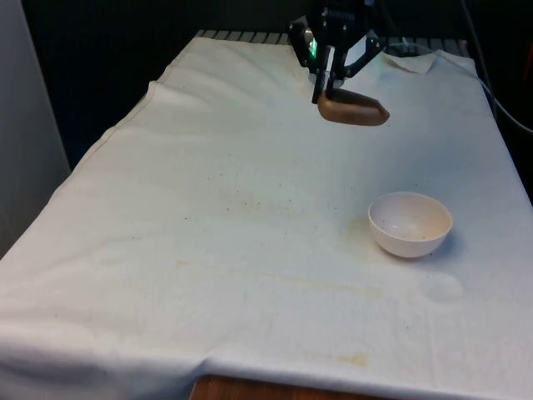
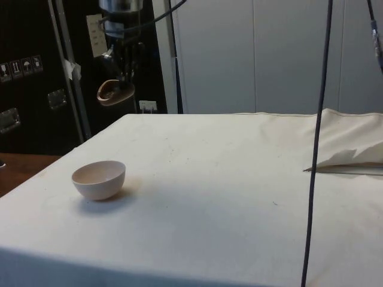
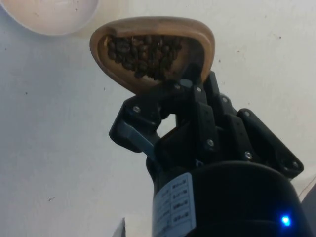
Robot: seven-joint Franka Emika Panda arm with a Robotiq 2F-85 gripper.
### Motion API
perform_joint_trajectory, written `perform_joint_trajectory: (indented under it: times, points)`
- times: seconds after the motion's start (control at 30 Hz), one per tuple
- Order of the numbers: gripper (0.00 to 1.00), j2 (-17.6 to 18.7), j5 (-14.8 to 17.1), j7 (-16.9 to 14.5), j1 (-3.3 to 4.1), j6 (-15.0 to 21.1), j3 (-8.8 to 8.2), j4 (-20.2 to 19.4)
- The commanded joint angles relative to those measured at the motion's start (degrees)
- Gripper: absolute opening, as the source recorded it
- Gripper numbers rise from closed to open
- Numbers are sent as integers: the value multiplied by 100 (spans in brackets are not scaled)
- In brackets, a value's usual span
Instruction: Pour the coffee beans from the cup into the bowl.
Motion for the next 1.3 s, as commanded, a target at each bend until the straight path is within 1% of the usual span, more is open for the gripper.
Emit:
perform_joint_trajectory:
  times: [0.0,0.03,0.17,0.33,0.37,0.4,0.63,0.67,0.7,0.73,0.93,0.97,1.0,1.03,1.07,1.27]
  points:
    - [0,0,0,0,0,0,0,0]
    - [0,74,-29,40,23,-40,6,92]
    - [0,252,-63,46,34,-69,57,298]
    - [0,395,-189,97,63,-172,115,464]
    - [0,384,-120,23,11,-115,149,441]
    - [0,435,-252,120,69,-212,143,510]
    - [0,590,-498,206,74,-378,252,670]
    - [0,607,-527,201,80,-390,258,682]
    - [0,573,-464,178,52,-338,269,647]
    - [0,625,-567,206,86,-395,258,693]
    - [0,710,-779,206,103,-395,281,722]
    - [0,733,-859,206,109,-395,292,728]
    - [0,745,-894,212,109,-395,298,728]
    - [0,716,-837,178,74,-355,315,693]
    - [0,756,-934,212,109,-395,304,733]
    - [0,831,-1203,258,138,-395,327,762]
